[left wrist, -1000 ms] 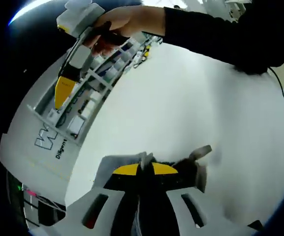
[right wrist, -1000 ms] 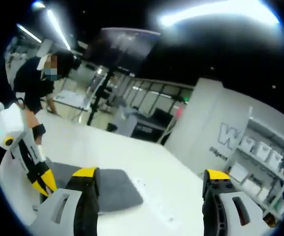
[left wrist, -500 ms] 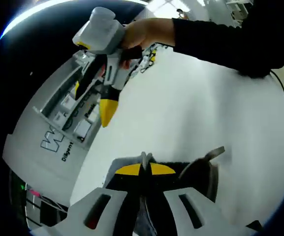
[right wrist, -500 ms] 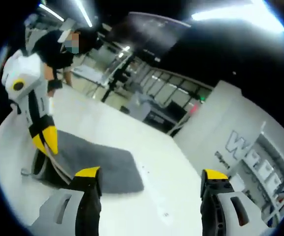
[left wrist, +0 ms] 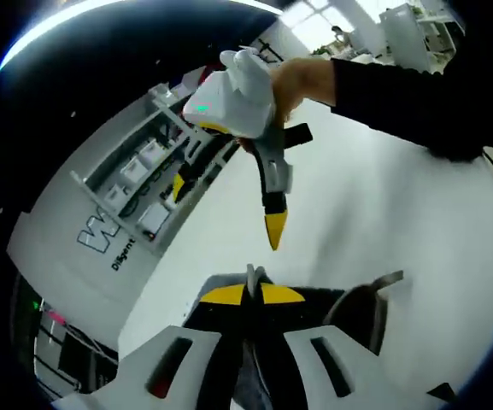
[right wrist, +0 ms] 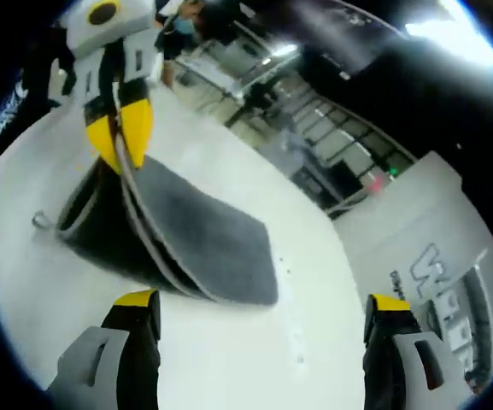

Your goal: Open the folded towel by lifting each exposed corner and separating the folded layers until the towel lies flat within the target outline without major curled edges

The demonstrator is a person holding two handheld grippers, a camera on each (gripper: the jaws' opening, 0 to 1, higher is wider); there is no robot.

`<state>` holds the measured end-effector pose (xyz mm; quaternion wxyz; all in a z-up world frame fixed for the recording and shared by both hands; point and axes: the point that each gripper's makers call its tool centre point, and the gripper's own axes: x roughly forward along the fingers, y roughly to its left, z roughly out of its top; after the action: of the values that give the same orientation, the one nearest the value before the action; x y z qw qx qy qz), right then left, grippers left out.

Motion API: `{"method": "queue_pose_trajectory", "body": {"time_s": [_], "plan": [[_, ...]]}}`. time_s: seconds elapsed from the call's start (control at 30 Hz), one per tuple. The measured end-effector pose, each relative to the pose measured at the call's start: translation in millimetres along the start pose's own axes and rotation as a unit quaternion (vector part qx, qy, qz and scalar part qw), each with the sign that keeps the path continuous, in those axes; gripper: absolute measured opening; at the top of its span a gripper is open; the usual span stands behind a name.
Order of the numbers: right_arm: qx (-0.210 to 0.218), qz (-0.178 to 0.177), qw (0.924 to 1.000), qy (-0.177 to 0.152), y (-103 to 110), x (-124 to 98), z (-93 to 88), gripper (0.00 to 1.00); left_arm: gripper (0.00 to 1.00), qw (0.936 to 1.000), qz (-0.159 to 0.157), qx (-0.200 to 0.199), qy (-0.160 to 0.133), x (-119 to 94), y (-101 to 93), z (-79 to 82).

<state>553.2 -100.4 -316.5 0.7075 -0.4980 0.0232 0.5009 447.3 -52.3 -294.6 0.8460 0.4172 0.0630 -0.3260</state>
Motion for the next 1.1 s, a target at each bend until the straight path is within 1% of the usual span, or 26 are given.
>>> {"method": "queue_pose_trajectory", "body": {"time_s": [0.03,0.17,0.27,0.37,0.43,0.5,0.6,0.63,0.67,0.73,0.87,1.0,1.03,1.1], "plan": [[-0.001,-0.002,1.0000,-0.003,0,3,0.4,0.99,0.03,1.0000,0.000,-0.003,0.001,-1,1.8,-0.7],[-0.005,0.000,0.9999,-0.011,1,10,4.0,0.99,0.03,0.9997,0.015,-0.015,-0.010,-6,10.9,3.7],[-0.014,0.002,0.9999,-0.007,4,17,4.4,0.99,0.03,0.9993,0.024,-0.021,-0.020,-9,16.4,7.0],[-0.035,-0.018,0.9992,0.004,-1,30,2.5,0.97,0.03,0.9990,0.029,-0.020,-0.029,-11,20.7,9.9],[-0.043,-0.030,0.9986,0.001,-4,38,3.4,0.94,0.03,0.9988,0.031,-0.018,-0.032,-13,21.5,11.6],[-0.043,-0.043,0.9982,-0.001,-8,45,2.6,0.92,0.03,0.9988,0.032,-0.016,-0.034,-14,21.7,12.2],[-0.060,-0.079,0.9950,0.010,-19,50,-2.2,0.88,0.03,0.9988,0.031,-0.014,-0.037,-16,21.8,12.6],[-0.060,-0.081,0.9949,0.007,-20,50,-1.8,0.86,0.03,0.9988,0.031,-0.012,-0.037,-16,21.5,12.8],[-0.055,-0.082,0.9951,0.005,-21,50,-1.5,0.82,0.03,0.9988,0.030,-0.010,-0.038,-17,21.3,12.5],[-0.052,-0.082,0.9952,0.002,-20,51,-1.4,0.82,0.03,0.9987,0.029,-0.012,-0.039,-17,22.9,10.9],[-0.072,-0.089,0.9933,0.015,-18,59,-6.7,0.81,0.03,0.9981,0.035,-0.022,-0.045,-18,28.6,10.8],[-0.073,-0.086,0.9933,0.026,-16,68,-16.7,0.81,0.03,0.9976,0.041,-0.023,-0.050,-21,31.1,12.2],[-0.074,-0.088,0.9929,0.029,-17,70,-19.2,0.80,0.03,0.9977,0.040,-0.023,-0.050,-21,31.4,11.7],[-0.077,-0.102,0.9914,0.030,-23,73,-23.8,0.74,0.03,0.9976,0.042,-0.023,-0.051,-21,32.2,11.1]]}}
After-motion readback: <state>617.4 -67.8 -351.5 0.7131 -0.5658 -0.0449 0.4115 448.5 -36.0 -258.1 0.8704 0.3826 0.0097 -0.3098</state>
